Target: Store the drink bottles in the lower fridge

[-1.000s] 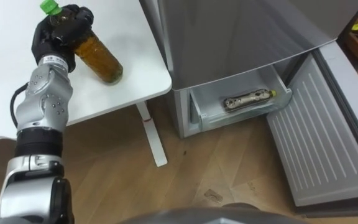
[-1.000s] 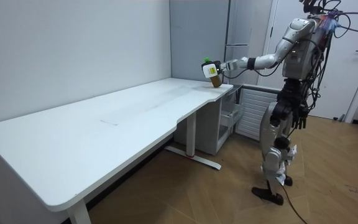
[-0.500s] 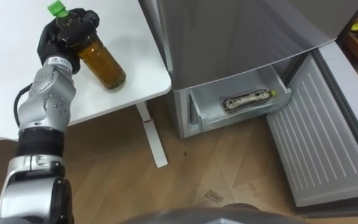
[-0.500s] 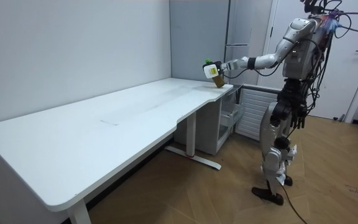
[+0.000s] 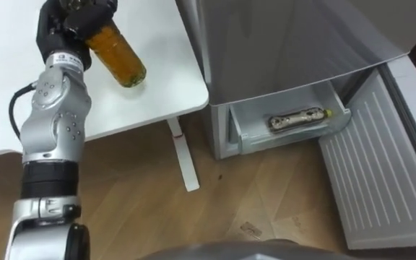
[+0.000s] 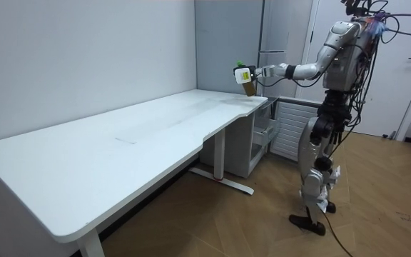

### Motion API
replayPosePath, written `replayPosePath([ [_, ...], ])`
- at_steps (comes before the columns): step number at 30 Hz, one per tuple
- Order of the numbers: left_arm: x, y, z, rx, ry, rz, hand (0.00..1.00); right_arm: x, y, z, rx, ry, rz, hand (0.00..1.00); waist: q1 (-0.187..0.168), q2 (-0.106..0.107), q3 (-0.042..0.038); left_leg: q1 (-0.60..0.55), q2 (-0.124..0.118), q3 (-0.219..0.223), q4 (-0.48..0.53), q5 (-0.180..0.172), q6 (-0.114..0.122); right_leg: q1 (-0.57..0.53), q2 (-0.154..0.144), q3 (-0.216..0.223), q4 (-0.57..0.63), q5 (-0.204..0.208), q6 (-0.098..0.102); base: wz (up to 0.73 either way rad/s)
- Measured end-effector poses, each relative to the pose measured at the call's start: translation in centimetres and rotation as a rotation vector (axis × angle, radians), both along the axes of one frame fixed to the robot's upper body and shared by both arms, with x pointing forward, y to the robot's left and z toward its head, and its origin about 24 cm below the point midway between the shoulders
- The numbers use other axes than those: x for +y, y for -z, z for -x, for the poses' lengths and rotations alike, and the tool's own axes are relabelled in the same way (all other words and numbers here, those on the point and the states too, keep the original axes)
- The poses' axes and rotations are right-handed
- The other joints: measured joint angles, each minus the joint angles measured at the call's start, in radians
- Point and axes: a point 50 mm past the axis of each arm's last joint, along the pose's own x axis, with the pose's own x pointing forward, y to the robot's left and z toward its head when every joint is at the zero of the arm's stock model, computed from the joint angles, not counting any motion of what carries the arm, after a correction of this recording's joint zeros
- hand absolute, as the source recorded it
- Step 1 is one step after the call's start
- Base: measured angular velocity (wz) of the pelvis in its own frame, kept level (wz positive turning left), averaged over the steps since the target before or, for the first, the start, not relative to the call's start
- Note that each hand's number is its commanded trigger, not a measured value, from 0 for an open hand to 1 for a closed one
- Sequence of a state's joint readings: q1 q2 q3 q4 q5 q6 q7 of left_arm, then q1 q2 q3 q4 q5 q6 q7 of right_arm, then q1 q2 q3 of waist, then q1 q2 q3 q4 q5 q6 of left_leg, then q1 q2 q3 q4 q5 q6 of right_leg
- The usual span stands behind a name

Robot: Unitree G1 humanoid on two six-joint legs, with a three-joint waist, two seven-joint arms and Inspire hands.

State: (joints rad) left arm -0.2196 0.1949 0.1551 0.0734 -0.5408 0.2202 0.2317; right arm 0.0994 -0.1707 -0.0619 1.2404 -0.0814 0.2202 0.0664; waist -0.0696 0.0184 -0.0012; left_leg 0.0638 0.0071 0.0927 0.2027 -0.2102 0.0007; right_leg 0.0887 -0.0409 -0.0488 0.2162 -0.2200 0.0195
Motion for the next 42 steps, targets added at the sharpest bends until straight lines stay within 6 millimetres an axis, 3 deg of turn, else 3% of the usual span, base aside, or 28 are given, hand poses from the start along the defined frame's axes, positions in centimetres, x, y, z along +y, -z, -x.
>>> replayPosePath([
  [6,-0.3,1.8,3.3,0.037,0.000,0.013,1.00,-0.1,-0.1,-0.7,-0.015,-0.009,0.024,0.00,0.039,-0.017,0.0077,-0.018,-0.006,-0.024,0.003,0.002,0.001,-0.002,-0.006,-0.039,-0.001,0.000,0.000,0.15],
  [8,-0.3,2.7,4.0,0.070,-0.003,0.002,1.00,-0.3,-0.4,-2.6,-0.094,-0.018,0.036,0.00,0.060,-0.027,0.0071,-0.031,-0.010,-0.038,0.016,0.003,0.002,0.002,-0.010,-0.055,-0.015,0.000,0.000,0.13],
  [10,-0.6,3.0,4.4,0.079,0.005,-0.004,1.00,-0.1,-0.8,-5.1,-0.208,-0.011,0.027,0.00,0.057,-0.031,0.0077,-0.044,-0.014,-0.053,0.029,0.003,0.002,0.002,-0.013,-0.078,-0.019,0.000,0.000,0.32],
  [17,-2.6,4.2,6.6,0.108,0.134,0.018,1.00,3.5,-2.2,-10.6,-0.441,-0.127,-0.106,0.00,0.085,-0.047,0.0021,-0.046,-0.021,-0.083,0.041,0.003,0.002,0.038,-0.017,-0.127,-0.050,-0.001,0.001,0.21],
  [23,-4.2,5.4,7.5,0.146,0.230,0.038,1.00,5.5,-3.2,-12.3,-0.524,-0.228,-0.194,0.00,0.103,-0.071,0.0013,-0.076,-0.023,-0.106,0.063,0.003,0.002,0.033,-0.017,-0.151,-0.045,0.000,0.000,0.13],
  [28,-5.6,5.5,7.6,0.138,0.331,0.051,1.00,6.7,-4.2,-13.5,-0.590,-0.293,-0.235,0.00,0.102,-0.069,0.0023,-0.085,-0.025,-0.124,0.070,0.002,0.002,0.037,-0.017,-0.173,-0.044,0.000,0.000,0.11],
  [32,-6.4,6.1,7.8,0.158,0.404,0.044,1.00,7.8,-5.3,-14.5,-0.657,-0.338,-0.282,0.00,0.102,-0.060,0.0079,-0.085,-0.025,-0.125,0.070,0.002,0.002,0.036,-0.017,-0.175,-0.041,0.000,0.000,0.02],
  [42,-6.8,6.3,8.0,0.149,0.494,0.037,1.00,9.6,-7.0,-15.4,-0.714,-0.456,-0.454,0.00,0.105,-0.053,0.0120,-0.088,-0.022,-0.119,0.070,0.002,0.002,0.027,-0.017,-0.172,-0.029,0.000,0.000,0.00],
])
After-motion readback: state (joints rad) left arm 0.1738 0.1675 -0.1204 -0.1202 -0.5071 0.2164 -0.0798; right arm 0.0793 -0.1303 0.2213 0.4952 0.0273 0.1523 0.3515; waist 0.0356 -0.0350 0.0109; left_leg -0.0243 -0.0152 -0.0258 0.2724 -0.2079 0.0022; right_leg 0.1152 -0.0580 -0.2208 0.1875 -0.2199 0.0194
